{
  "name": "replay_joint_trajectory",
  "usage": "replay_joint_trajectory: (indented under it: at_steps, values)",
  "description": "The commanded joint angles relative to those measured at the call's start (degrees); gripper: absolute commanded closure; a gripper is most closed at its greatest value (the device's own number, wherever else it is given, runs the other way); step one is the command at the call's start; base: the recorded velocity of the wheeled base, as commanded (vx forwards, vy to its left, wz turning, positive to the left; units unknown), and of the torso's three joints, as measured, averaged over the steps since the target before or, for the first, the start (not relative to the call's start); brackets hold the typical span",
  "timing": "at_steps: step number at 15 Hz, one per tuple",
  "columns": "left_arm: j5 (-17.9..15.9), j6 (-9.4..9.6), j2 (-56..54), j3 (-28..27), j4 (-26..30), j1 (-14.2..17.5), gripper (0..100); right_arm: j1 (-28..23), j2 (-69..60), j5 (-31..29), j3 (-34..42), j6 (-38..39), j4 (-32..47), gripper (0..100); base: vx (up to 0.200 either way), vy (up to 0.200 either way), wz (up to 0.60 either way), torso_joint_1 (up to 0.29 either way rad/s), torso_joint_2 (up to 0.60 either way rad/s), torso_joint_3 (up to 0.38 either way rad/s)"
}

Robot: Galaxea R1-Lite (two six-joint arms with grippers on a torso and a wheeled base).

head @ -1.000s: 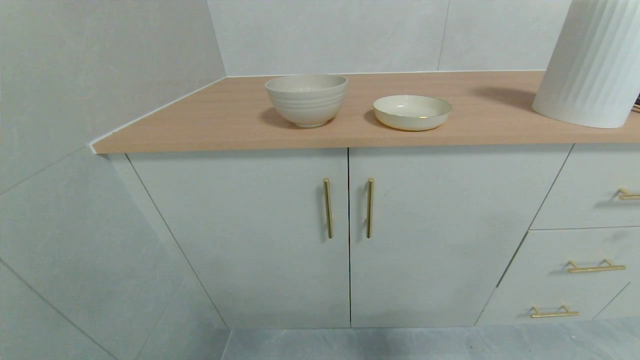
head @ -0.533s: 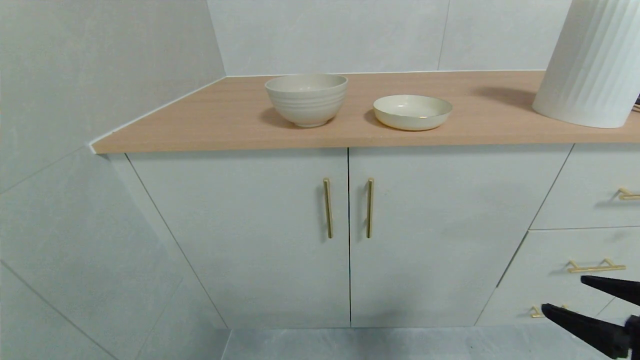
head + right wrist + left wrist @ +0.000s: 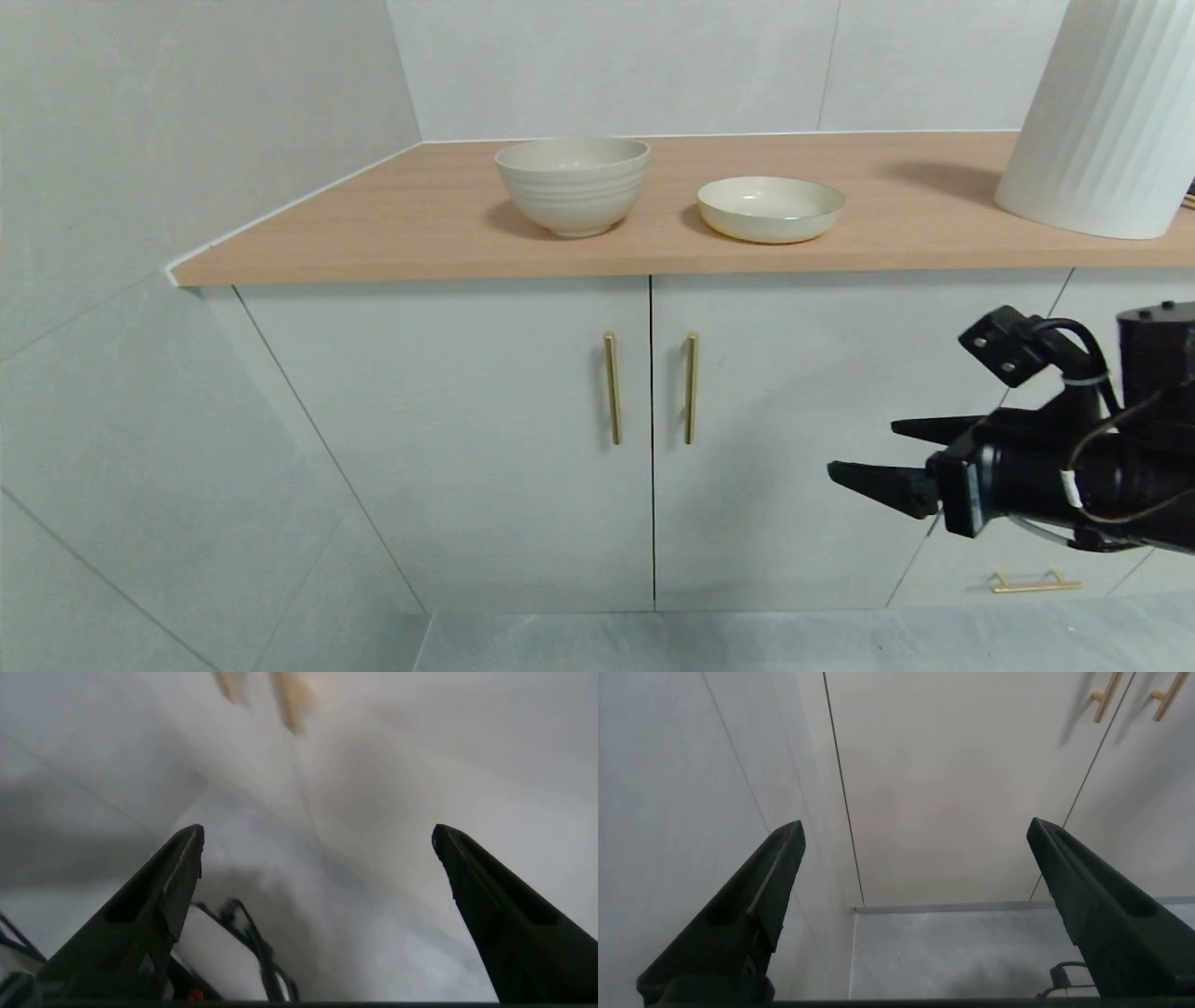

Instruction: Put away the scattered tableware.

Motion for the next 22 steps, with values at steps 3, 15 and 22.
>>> replay_joint_trajectory:
  at_steps: [3, 15, 22]
  values:
    - [0.0, 0.1, 0.0, 0.0, 0.0, 0.0, 0, 6.5, 12.8, 0.0, -11.9, 1.8, -0.1, 0, 0.0, 0.0, 0.0, 0.0, 0.0, 0.0]
    - [0.0, 0.19, 0.0, 0.0, 0.0, 0.0, 0, 9.7, 25.2, -0.2, -13.6, 14.8, -20.3, 0, 0.0, 0.0, 0.0, 0.0, 0.0, 0.0]
    - [0.0, 0.19, 0.0, 0.0, 0.0, 0.0, 0, 9.9, 28.5, -0.1, -16.8, 21.8, -22.0, 0, 0.0, 0.0, 0.0, 0.0, 0.0, 0.0]
